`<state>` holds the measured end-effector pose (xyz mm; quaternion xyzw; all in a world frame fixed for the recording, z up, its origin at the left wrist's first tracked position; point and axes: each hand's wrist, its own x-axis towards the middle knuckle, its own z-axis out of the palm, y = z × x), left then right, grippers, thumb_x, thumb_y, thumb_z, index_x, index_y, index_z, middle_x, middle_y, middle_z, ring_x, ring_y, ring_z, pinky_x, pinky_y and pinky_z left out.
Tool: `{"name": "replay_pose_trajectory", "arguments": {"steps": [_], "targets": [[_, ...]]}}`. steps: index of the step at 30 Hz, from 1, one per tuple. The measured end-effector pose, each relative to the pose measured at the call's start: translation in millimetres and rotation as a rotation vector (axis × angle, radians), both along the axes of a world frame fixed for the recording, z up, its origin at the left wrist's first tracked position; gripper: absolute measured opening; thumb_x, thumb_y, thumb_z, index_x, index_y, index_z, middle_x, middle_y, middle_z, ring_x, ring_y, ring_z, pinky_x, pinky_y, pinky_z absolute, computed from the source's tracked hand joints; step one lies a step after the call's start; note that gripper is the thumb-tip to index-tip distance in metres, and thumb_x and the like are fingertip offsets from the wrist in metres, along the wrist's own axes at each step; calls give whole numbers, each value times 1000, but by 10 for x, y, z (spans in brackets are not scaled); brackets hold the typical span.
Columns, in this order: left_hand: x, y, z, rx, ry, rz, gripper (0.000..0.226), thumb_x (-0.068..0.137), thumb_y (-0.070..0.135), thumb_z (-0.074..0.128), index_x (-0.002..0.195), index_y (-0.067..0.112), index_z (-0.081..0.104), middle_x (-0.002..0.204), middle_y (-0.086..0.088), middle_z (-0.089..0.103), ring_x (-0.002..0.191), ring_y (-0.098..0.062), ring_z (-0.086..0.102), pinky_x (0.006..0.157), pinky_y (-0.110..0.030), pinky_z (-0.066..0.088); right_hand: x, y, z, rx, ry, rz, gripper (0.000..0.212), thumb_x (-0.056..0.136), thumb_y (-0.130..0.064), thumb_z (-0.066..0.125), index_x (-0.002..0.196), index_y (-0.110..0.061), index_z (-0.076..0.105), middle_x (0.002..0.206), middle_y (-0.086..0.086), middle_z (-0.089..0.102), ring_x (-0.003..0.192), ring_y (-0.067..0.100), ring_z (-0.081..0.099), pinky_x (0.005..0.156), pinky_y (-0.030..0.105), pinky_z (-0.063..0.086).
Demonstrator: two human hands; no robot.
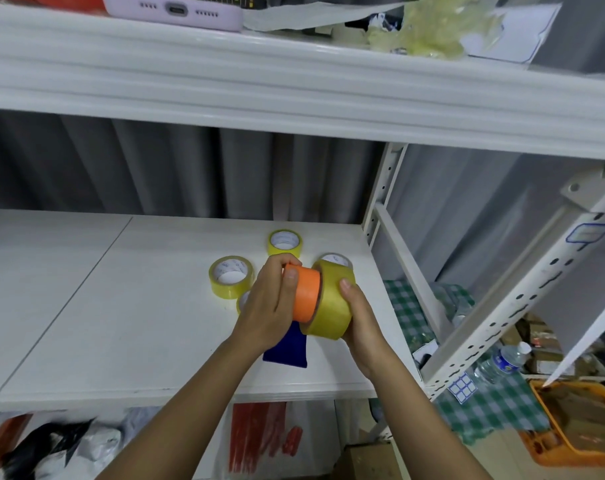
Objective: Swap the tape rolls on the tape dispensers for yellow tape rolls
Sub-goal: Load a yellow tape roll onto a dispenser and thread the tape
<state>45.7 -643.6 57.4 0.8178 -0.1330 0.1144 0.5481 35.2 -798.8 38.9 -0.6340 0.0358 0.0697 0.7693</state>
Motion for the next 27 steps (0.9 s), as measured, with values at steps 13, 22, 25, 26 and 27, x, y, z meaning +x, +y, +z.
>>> {"name": "replay_pose_trajectory", "arguments": {"steps": [13, 22, 25, 26, 27], "targets": [[22, 40, 101, 212, -308, 36, 42, 92, 46, 23, 108, 18, 50, 91, 17, 46, 81, -6, 46, 75, -27, 36, -58, -63, 155, -152, -100, 47, 39, 75, -63, 49, 111, -47, 51, 97, -18, 68, 85, 1, 67, 62, 15, 52], [2, 42, 42, 251, -438, 77, 33, 92, 31, 30, 102, 10, 54, 96, -7, 60, 86, -20, 54, 79, -35, 44, -123, 19, 263, -124, 11, 71, 47, 74, -67, 52, 116, -45, 51, 109, -8, 65, 90, 6, 68, 64, 20, 54], [1, 42, 13, 273, -466, 58, 25, 92, 30, 32, 104, 16, 49, 98, -8, 60, 90, -18, 51, 85, -30, 41, -119, 53, 278, -31, 183, 44, 67, 61, -73, 59, 116, -35, 58, 110, 4, 68, 96, 19, 68, 73, 35, 58], [2, 50, -4, 285, -466, 39, 24, 92, 30, 32, 105, 17, 47, 99, -9, 60, 92, -15, 49, 86, -27, 38, -111, 58, 285, -6, 253, 42, 69, 56, -73, 60, 111, -32, 61, 109, 7, 69, 97, 23, 68, 76, 39, 58], [7, 57, -20, 292, -462, 20, 25, 92, 30, 32, 106, 16, 47, 100, -10, 60, 93, -14, 47, 86, -24, 36, -103, 61, 292, 6, 303, 47, 70, 53, -74, 60, 107, -29, 63, 108, 11, 69, 97, 26, 68, 77, 41, 58]]}}
